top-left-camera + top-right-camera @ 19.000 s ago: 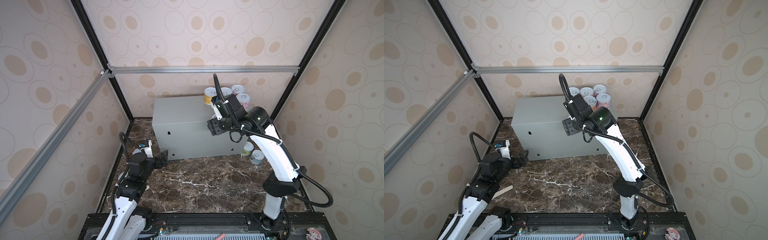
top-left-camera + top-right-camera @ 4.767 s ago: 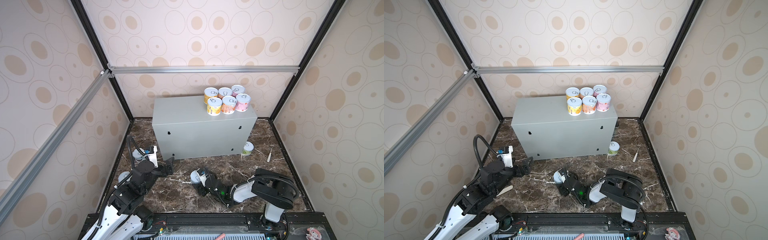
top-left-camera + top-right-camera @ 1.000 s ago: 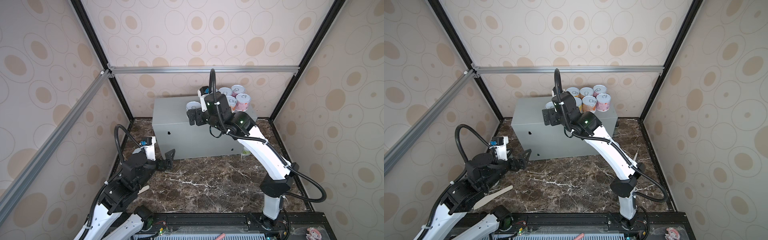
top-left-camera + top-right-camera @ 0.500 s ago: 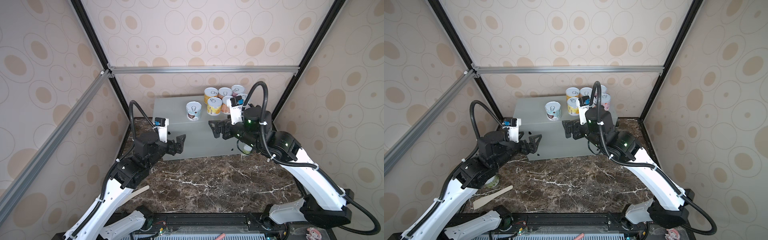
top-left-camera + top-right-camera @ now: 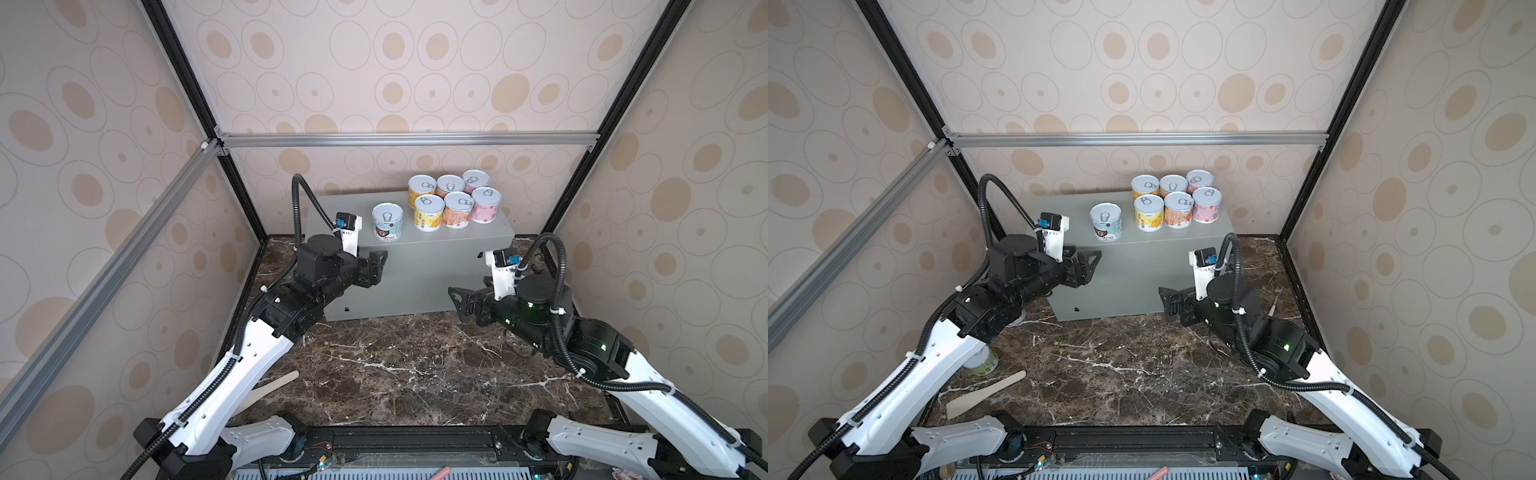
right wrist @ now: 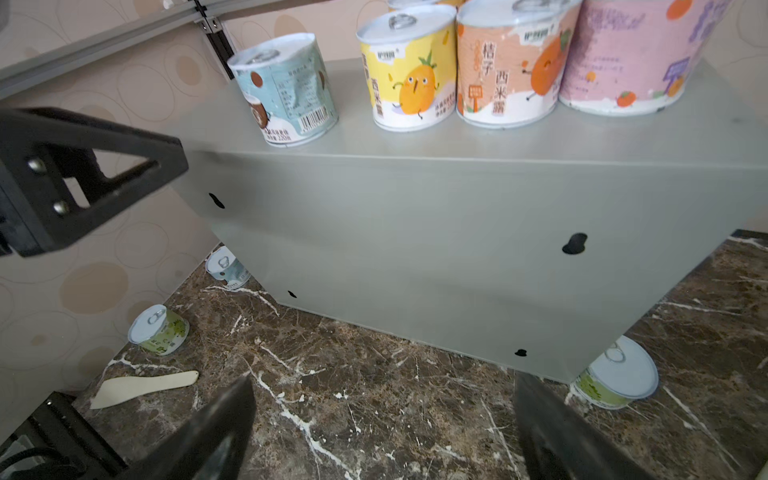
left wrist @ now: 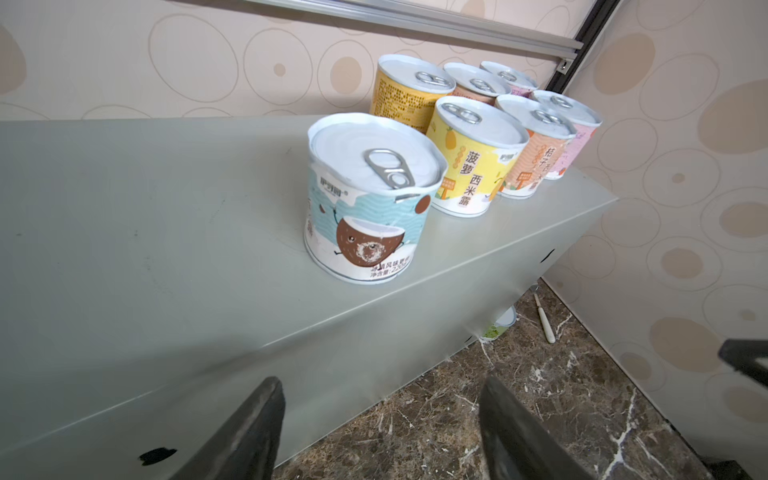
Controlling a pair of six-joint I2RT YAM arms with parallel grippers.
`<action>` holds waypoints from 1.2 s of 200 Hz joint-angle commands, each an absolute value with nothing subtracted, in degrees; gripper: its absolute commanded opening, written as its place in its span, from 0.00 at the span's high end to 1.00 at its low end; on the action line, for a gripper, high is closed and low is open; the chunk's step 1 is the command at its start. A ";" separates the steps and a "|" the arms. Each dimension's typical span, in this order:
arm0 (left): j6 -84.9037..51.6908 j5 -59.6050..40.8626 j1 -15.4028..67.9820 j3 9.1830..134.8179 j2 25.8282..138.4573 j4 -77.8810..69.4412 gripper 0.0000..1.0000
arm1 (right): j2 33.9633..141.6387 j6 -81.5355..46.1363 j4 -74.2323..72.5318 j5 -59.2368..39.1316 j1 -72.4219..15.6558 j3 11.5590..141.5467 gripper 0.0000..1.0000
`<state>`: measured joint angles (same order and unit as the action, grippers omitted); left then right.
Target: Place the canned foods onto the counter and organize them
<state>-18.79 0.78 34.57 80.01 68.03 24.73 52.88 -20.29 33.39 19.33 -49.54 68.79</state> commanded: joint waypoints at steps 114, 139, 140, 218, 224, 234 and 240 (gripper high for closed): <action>-13.40 4.65 35.07 91.25 79.95 23.14 0.40 | 43.20 -26.09 31.21 20.06 -49.76 51.51 0.01; -12.73 5.42 35.07 92.21 81.33 22.31 0.42 | 42.11 -25.45 31.46 21.02 -49.83 50.32 0.01; -12.73 5.44 35.07 92.20 81.40 22.27 0.42 | 42.10 -25.43 31.46 21.01 -49.83 50.34 0.01; -10.29 8.02 35.07 97.33 87.89 21.63 0.49 | 41.48 -23.43 32.49 22.42 -49.76 49.31 0.01; -10.16 8.44 35.07 97.68 88.42 21.58 0.50 | 41.52 -23.22 32.60 22.57 -49.83 49.21 0.01; -10.07 8.99 35.06 98.23 89.30 21.36 0.49 | 41.60 -23.08 32.77 22.80 -49.83 49.21 0.01; -10.08 9.27 35.02 98.76 89.78 21.30 0.49 | 41.59 -22.96 32.89 22.90 -49.82 49.22 0.01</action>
